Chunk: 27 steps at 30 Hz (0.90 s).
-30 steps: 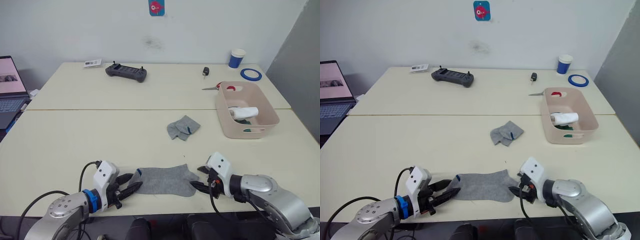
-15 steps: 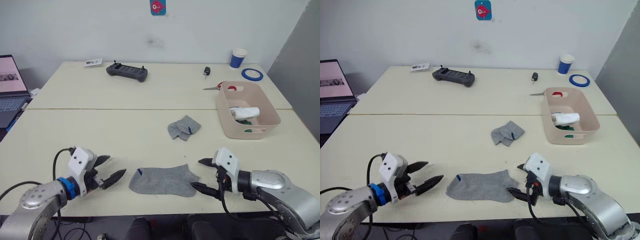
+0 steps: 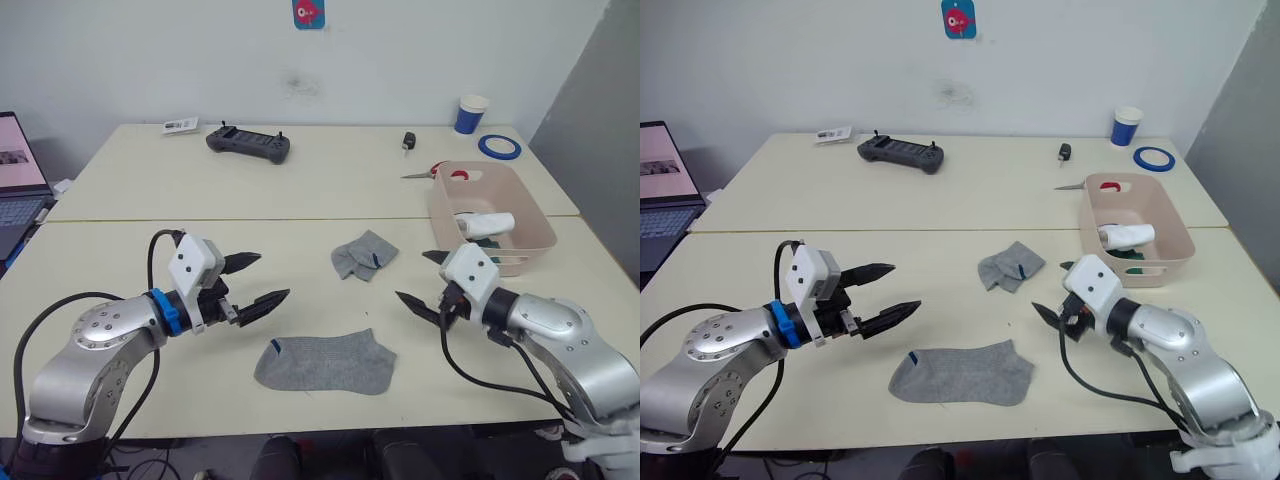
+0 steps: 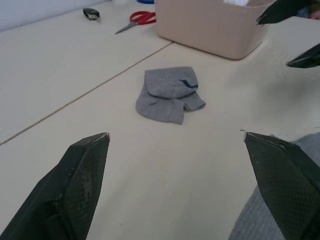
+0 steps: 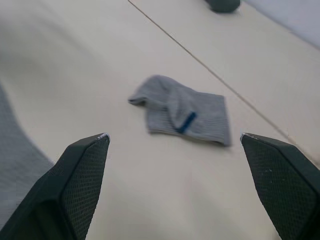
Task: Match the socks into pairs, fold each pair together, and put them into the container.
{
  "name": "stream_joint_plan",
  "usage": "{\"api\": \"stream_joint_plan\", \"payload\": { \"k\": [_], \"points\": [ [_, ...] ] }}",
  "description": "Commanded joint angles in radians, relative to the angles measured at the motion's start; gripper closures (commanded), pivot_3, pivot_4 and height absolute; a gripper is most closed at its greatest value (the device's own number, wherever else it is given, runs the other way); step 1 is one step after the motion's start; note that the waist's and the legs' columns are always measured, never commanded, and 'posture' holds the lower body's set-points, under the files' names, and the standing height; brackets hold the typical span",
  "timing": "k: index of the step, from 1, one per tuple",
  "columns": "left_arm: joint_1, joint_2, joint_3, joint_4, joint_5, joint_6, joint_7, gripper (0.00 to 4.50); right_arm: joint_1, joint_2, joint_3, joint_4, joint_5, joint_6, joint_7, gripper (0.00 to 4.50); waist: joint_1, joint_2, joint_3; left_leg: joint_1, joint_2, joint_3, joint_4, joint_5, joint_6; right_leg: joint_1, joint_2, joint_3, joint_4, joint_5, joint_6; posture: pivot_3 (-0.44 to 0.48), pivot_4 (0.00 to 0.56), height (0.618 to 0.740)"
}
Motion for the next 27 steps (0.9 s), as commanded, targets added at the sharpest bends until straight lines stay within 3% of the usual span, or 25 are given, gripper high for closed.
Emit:
{"api": "stream_joint_plan", "payload": {
  "k": [1,8,14,18,23,26,27],
  "points": [
    [-0.016,-0.003,-0.026,-0.002,0.014,-0.022,-0.001,0.01,-0.076,0.013,0.088,0.081,-0.122,-0.116,-0.013,0.0,-0.002,0.0,0.0,0.0,0.0,0.0,0.0,0.0,0.0,0.0,0.0,0.0,0.0,0.0,0.0,0.0,0.15,0.74],
    [-0.034,-0.047,-0.098,0.003,0.071,-0.058,0.037,0.01,-0.178,0.115,0.184,0.209,-0.228,-0.161,-0.021,0.0,0.003,0.0,0.0,-0.001,0.0,-0.001,0.0,0.0,0.0,0.0,0.0,0.0,0.0,0.0,0.0,0.0,0.15,0.74],
    [-0.156,-0.157,-0.275,0.132,0.221,-0.135,0.087,0.01,-0.155,0.136,0.152,0.166,-0.221,-0.083,-0.012,0.0,0.012,0.0,0.0,-0.001,-0.001,-0.001,0.002,0.0,0.0,0.001,0.0,-0.001,0.0,0.001,0.001,0.0,0.15,0.74],
    [-0.291,-0.237,-0.396,0.35,0.358,-0.241,0.1,0.01,-0.122,0.144,0.124,0.109,-0.214,-0.02,-0.022,0.0,0.008,0.0,0.0,-0.001,-0.001,-0.001,0.003,0.0,0.0,0.001,0.0,0.0,0.001,0.002,0.001,0.0,0.15,0.74],
    [-0.444,-0.329,-0.47,0.637,0.468,-0.341,0.108,0.01,-0.08,0.152,0.087,0.033,-0.205,0.05,-0.033,0.0,0.005,0.0,0.0,-0.001,-0.001,-0.001,0.003,0.0,0.0,0.001,0.001,0.0,0.001,0.002,0.001,0.0,0.15,0.74],
    [-0.511,-0.362,-0.5,0.76,0.502,-0.369,0.071,0.64,-0.06,0.151,0.051,-0.018,-0.19,0.098,-0.038,0.0,0.004,0.0,0.0,-0.001,-0.001,-0.001,0.002,0.0,0.001,0.001,0.001,0.0,0.001,0.002,0.001,0.0,0.15,0.74],
    [-0.524,-0.367,-0.507,0.786,0.508,-0.372,0.054,1.03,-0.056,0.152,0.041,-0.031,-0.187,0.11,-0.04,0.0,0.002,0.0,0.0,-0.001,-0.001,-0.002,0.002,0.0,0.001,0.001,0.001,0.0,0.001,0.002,0.001,0.0,0.15,0.74]
  ]
}}
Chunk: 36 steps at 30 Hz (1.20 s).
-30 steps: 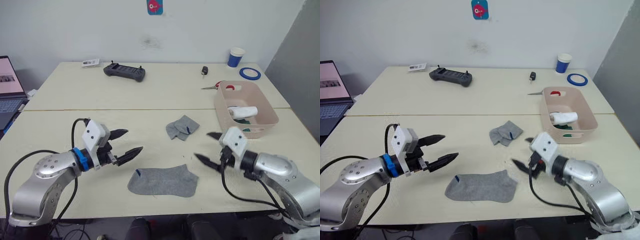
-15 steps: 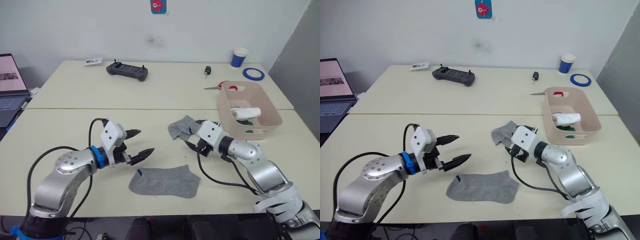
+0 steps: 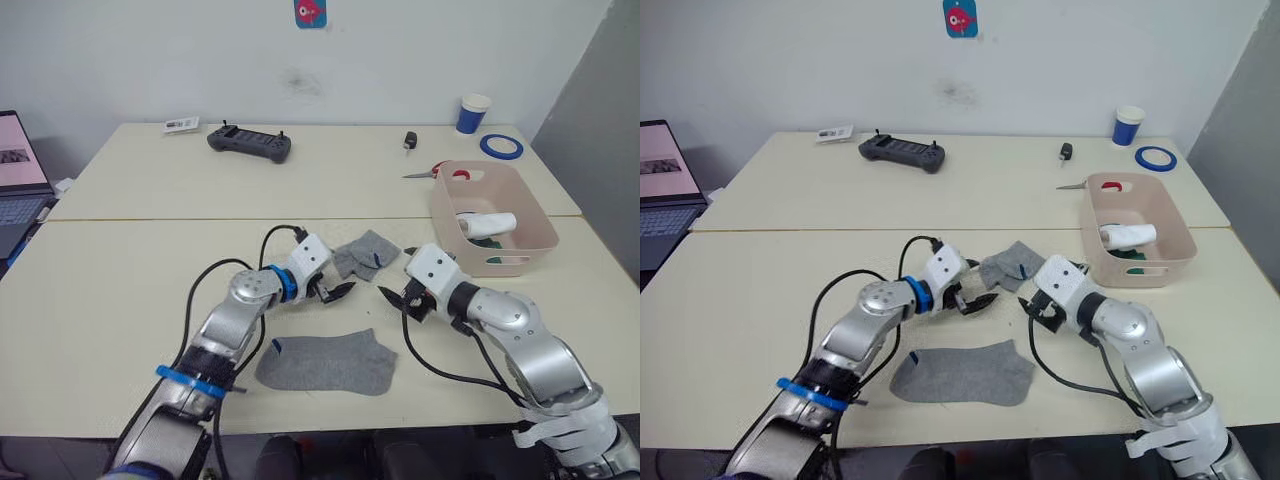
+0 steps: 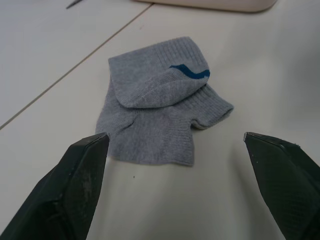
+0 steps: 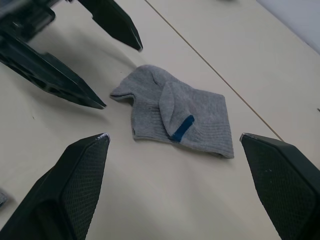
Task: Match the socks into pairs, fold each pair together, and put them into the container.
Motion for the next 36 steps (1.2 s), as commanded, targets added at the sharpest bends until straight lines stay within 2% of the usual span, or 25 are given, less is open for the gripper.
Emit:
{"api": "stream_joint_plan", "payload": {
  "k": [1,8,11,12,16,23,28,33,36],
  "points": [
    [-0.05,-0.014,-0.02,0.078,0.029,-0.03,-0.047,1.28,0.007,0.0,-0.06,-0.08,0.023,0.037,-0.013,0.0,-0.001,0.0,0.0,0.0,0.0,0.0,0.0,0.0,0.0,0.0,0.0,0.0,0.0,0.0,0.0,0.0,0.15,0.74],
    [-0.127,-0.042,-0.023,0.231,0.075,-0.049,-0.071,3.36,0.025,0.01,-0.086,-0.124,0.036,0.087,-0.039,0.0,0.0,0.0,0.0,0.0,0.0,0.0,0.001,0.0,0.0,0.001,0.0,0.0,0.0,0.0,0.001,0.0,0.15,0.74],
    [-0.131,-0.048,-0.011,0.245,0.076,-0.078,-0.066,4.28,0.031,0.012,-0.082,-0.131,0.04,0.093,-0.046,0.0,-0.002,0.0,0.0,0.001,0.0,0.0,0.001,0.0,0.0,0.001,0.0,0.0,0.0,0.002,0.001,0.0,0.15,0.74],
    [-0.128,-0.047,-0.006,0.236,0.074,-0.08,-0.069,4.45,0.032,0.012,-0.08,-0.133,0.041,0.094,-0.048,0.0,-0.002,0.0,0.0,0.001,0.0,0.0,0.001,0.0,0.0,0.001,0.0,0.0,0.001,0.002,0.001,0.0,0.15,0.74],
    [-0.112,-0.031,0.024,0.168,0.046,-0.065,-0.093,4.45,0.034,0.009,-0.079,-0.134,0.046,0.093,-0.048,0.0,-0.001,0.0,0.0,0.0,0.0,0.0,0.001,0.0,0.0,0.001,0.0,0.0,0.0,0.002,0.001,0.0,0.15,0.74],
    [-0.094,0.009,0.107,0.014,-0.029,0.072,-0.114,4.45,0.025,0.011,-0.068,-0.128,0.066,0.073,-0.033,0.0,-0.001,0.0,0.0,0.0,0.0,0.0,0.0,0.0,0.0,0.0,0.0,0.0,0.0,0.001,0.001,0.0,0.15,0.74],
    [-0.021,0.05,0.074,-0.115,-0.032,0.12,-0.175,4.45,0.02,0.013,-0.053,-0.123,0.076,0.062,-0.026,0.0,-0.002,0.0,0.0,0.0,0.0,0.0,0.0,0.0,0.0,0.0,0.0,0.001,0.0,0.001,0.001,0.0,0.15,0.74],
    [0.057,0.1,0.047,-0.274,-0.073,0.268,-0.251,4.45,0.027,0.005,-0.053,-0.127,0.084,0.057,-0.019,0.0,-0.001,0.0,0.0,0.0,0.001,0.0,0.0,0.0,0.0,0.0,0.0,0.0,0.0,0.001,0.001,0.0,0.15,0.74],
    [0.075,0.081,0.054,-0.336,-0.115,0.359,-0.242,4.45,0.033,0.002,-0.056,-0.129,0.086,0.057,-0.019,0.0,0.0,0.0,0.0,0.0,0.001,0.0,0.0,0.0,0.0,0.0,0.0,0.0,0.0,0.001,0.001,0.0,0.15,0.74]
  ]
}}
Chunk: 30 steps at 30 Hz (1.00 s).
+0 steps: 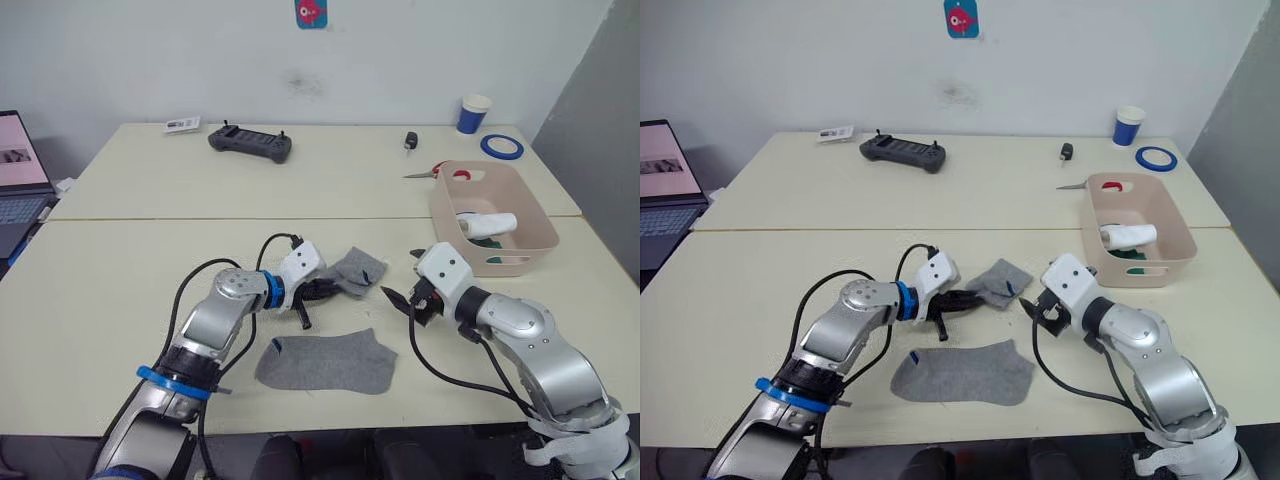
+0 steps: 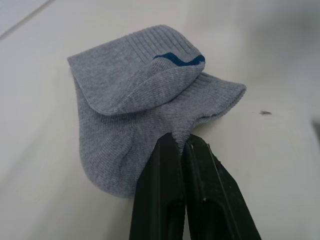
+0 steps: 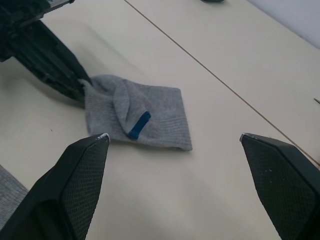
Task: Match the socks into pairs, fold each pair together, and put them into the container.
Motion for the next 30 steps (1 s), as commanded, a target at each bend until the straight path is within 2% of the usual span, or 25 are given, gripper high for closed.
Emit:
{"api": "stream_joint_plan", "payload": {
  "k": [1,10,16,22,26,30],
  "points": [
    [0.002,-0.027,0.006,-0.098,-0.063,0.092,0.006,4.45,-0.003,-0.006,-0.016,-0.04,0.011,-0.015,0.003,0.0,0.002,0.0,0.0,0.0,0.0,0.0,0.0,0.0,0.0,0.0,0.0,0.0,0.0,0.0,0.0,0.0,0.15,0.74],
    [0.022,-0.038,-0.021,-0.128,-0.062,0.097,0.033,4.45,0.004,-0.013,-0.015,-0.047,0.016,-0.013,0.001,0.0,-0.001,0.0,0.0,0.0,0.0,0.0,0.0,0.0,0.0,0.0,0.0,0.0,0.0,0.0,0.0,0.0,0.15,0.74],
    [-0.004,-0.089,0.07,-0.127,-0.125,0.167,0.112,4.45,0.009,-0.016,-0.021,-0.053,0.019,-0.012,0.001,0.0,0.001,0.0,0.0,0.0,0.0,0.0,0.001,0.0,0.0,0.0,0.0,0.0,0.0,0.0,0.0,0.0,0.15,0.74],
    [-0.112,-0.109,0.359,-0.149,-0.339,0.419,0.235,4.45,-0.013,-0.01,-0.037,-0.062,0.045,-0.027,0.014,0.0,-0.003,0.0,0.0,0.0,0.0,-0.001,0.0,0.0,0.0,0.0,0.0,-0.001,0.0,0.0,0.0,0.0,0.15,0.74],
    [-0.13,-0.058,0.498,-0.19,-0.44,0.554,0.291,4.45,-0.035,0.004,-0.045,-0.087,0.093,-0.029,0.033,0.0,-0.01,0.0,0.0,0.0,0.0,-0.001,0.0,0.0,0.0,0.0,0.0,0.0,0.0,0.0,0.0,0.0,0.15,0.74],
    [-0.138,0.034,0.598,-0.21,-0.477,0.609,0.337,4.45,-0.059,0.019,-0.05,-0.097,0.137,-0.025,0.047,0.0,-0.009,0.0,0.0,0.0,0.0,-0.002,-0.001,0.0,0.0,0.0,0.0,-0.001,0.0,0.0,0.0,0.0,0.15,0.74]
  ]
}}
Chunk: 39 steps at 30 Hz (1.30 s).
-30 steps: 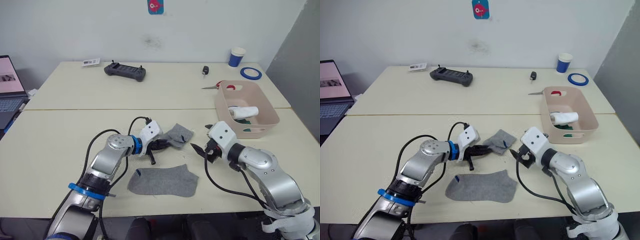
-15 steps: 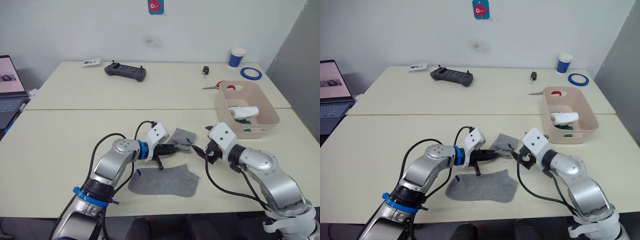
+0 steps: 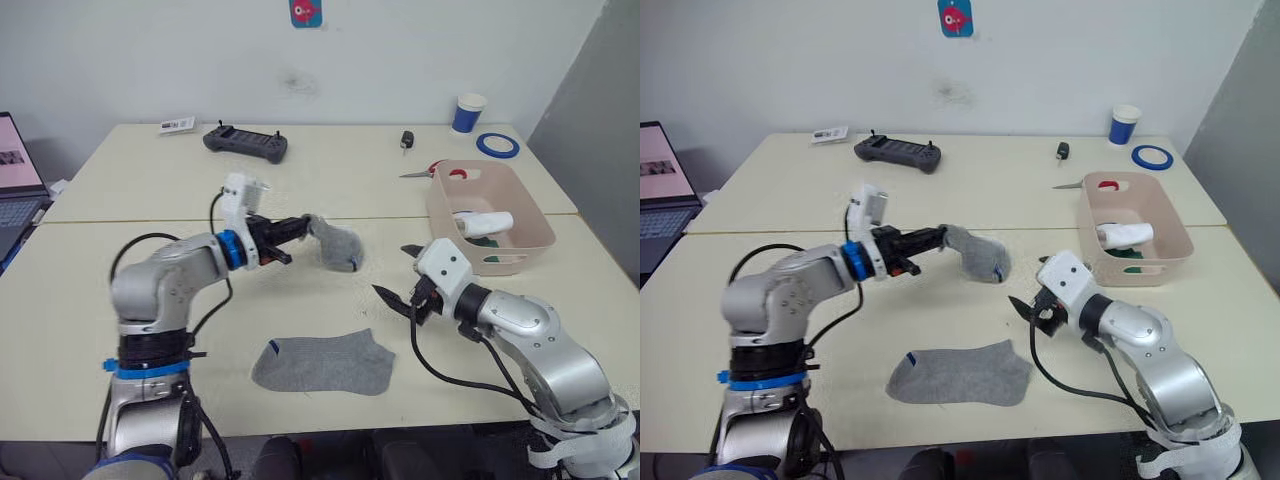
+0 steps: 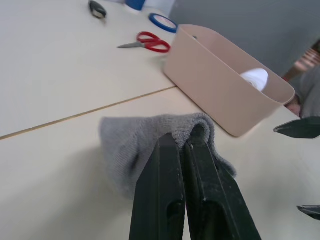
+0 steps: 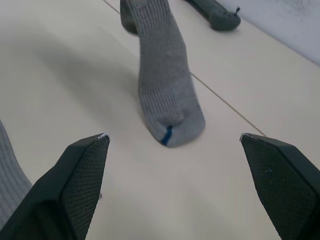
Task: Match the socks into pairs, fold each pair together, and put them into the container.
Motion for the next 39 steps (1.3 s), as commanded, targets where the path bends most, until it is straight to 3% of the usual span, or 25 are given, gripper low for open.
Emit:
{"api": "stream_joint_plan", "payload": {
  "k": [1,5,10,15,19,22,30,39],
  "points": [
    [-0.025,0.085,0.097,-0.047,-0.035,0.019,0.039,4.45,-0.021,0.006,-0.027,-0.046,0.042,-0.022,0.014,0.0,0.0,0.0,0.0,0.0,0.0,0.0,0.0,0.0,0.0,0.0,0.0,0.0,0.0,0.0,0.0,0.0,0.15,0.74],
    [-0.07,0.163,0.157,-0.015,-0.034,-0.001,0.09,4.45,-0.026,0.002,-0.019,-0.035,0.056,-0.034,0.023,0.0,0.002,-0.001,0.0,0.0,0.0,0.0,0.0,0.0,0.0,0.0,0.0,0.0,0.0,0.0,0.0,0.0,0.15,0.74],
    [-0.057,0.307,0.112,0.011,0.011,-0.097,0.034,4.45,-0.04,0.004,-0.008,-0.019,0.068,-0.051,0.032,0.0,0.004,-0.001,0.0,0.0,0.0,0.001,0.0,0.0,0.0,0.0,-0.001,0.0,0.0,0.0,0.0,0.0,0.15,0.74],
    [0.03,0.528,-0.089,0.047,0.186,-0.444,-0.23,4.45,-0.042,0.002,0.001,-0.009,0.074,-0.06,0.039,0.0,0.005,0.0,0.001,0.0,0.0,0.002,-0.001,0.0,0.0,-0.001,-0.001,0.0,-0.001,-0.001,-0.001,0.0,0.15,0.74],
    [0.074,0.569,-0.234,0.039,0.242,-0.602,-0.393,4.45,-0.034,-0.005,0.01,-0.012,0.074,-0.056,0.042,0.0,0.013,0.0,0.001,0.0,0.0,0.002,-0.003,0.0,0.0,-0.001,-0.001,0.0,-0.001,-0.002,-0.003,0.0,0.15,0.74],
    [0.056,0.505,-0.355,0.073,0.323,-0.73,-0.425,4.45,-0.018,-0.029,0.009,-0.023,0.077,-0.041,0.054,0.0,0.016,0.0,0.001,-0.001,0.0,0.002,-0.002,0.0,0.0,-0.002,-0.001,0.0,-0.001,-0.002,-0.004,0.0,0.15,0.74],
    [-0.078,0.182,-0.633,0.327,0.509,-0.949,-0.461,4.45,0.058,-0.147,-0.043,-0.064,0.09,-0.009,0.079,0.0,0.015,0.0,0.001,-0.002,0.0,0.003,0.001,0.0,0.0,-0.001,-0.001,0.0,-0.001,-0.001,-0.002,0.0,0.15,0.74],
    [-0.203,-0.088,-0.691,0.586,0.562,-0.966,-0.449,4.45,0.103,-0.184,-0.094,-0.101,0.101,0.02,0.052,0.0,0.01,0.0,0.001,-0.001,0.0,0.001,0.001,0.0,0.001,-0.001,0.002,0.001,0.0,-0.001,-0.002,0.0,0.15,0.74]
  ]
}}
